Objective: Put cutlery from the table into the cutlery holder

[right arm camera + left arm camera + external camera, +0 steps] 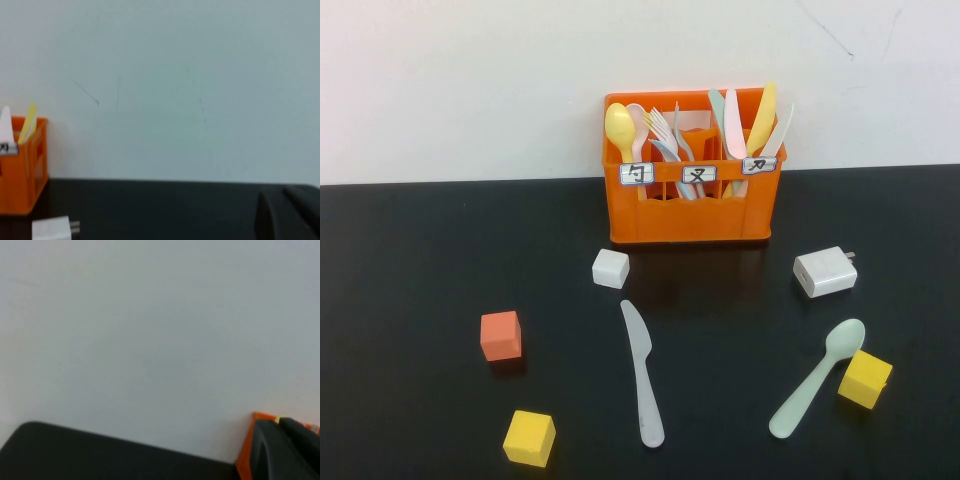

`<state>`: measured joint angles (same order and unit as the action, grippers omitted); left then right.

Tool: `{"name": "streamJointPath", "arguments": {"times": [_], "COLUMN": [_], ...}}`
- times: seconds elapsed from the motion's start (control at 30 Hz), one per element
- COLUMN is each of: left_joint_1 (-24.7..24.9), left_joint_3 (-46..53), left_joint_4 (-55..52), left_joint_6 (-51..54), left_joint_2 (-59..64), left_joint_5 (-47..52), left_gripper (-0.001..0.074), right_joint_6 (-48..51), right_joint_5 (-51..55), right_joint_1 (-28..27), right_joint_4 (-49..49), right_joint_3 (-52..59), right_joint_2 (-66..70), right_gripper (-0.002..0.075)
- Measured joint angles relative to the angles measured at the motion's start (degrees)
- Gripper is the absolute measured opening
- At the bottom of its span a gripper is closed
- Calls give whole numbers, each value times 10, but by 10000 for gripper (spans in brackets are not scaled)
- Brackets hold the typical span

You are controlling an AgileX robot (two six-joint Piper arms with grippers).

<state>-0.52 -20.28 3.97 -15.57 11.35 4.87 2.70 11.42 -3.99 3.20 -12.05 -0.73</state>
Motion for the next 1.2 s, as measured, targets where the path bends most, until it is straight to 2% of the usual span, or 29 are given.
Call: {"name": "streamJointPath", "arguments": {"times": [0.17, 0.3, 0.4, 0.53, 0.67, 0.8, 0.9, 1.07, 1.2], "left_joint_1": [0, 0, 0, 0, 0, 0, 0, 0, 0], "left_joint_3": [-19, -20, -24, -58, -97, -112, -113, -113, -139], "left_joint_4": [7, 49, 95, 122, 185, 297, 360, 460, 574], "left_joint_6": [0, 0, 0, 13, 80, 173, 231, 261, 378], "left_joint_2": [73, 123, 165, 225, 297, 358, 403, 485, 575], "left_joint_5": [22, 26, 48, 135, 238, 273, 274, 281, 346], "left_gripper": [-1, -1, -1, -1, -1, -1, -1, -1, -1], "right_joint_6": [0, 21, 80, 212, 345, 462, 510, 571, 630], "right_joint_5": [92, 149, 169, 188, 206, 232, 238, 240, 257], "right_joint_1": [0, 0, 0, 0, 0, 0, 0, 0, 0], "right_joint_4": [-5, -38, -97, -215, -321, -391, -409, -457, -511], "right_joint_3": [-37, -62, -78, -98, -109, -118, -121, -122, -139], "right_joint_2": [14, 81, 146, 229, 313, 399, 458, 544, 589], "right_gripper": [-2, -2, -2, -2, -2, -2, -2, -2, -2]}}
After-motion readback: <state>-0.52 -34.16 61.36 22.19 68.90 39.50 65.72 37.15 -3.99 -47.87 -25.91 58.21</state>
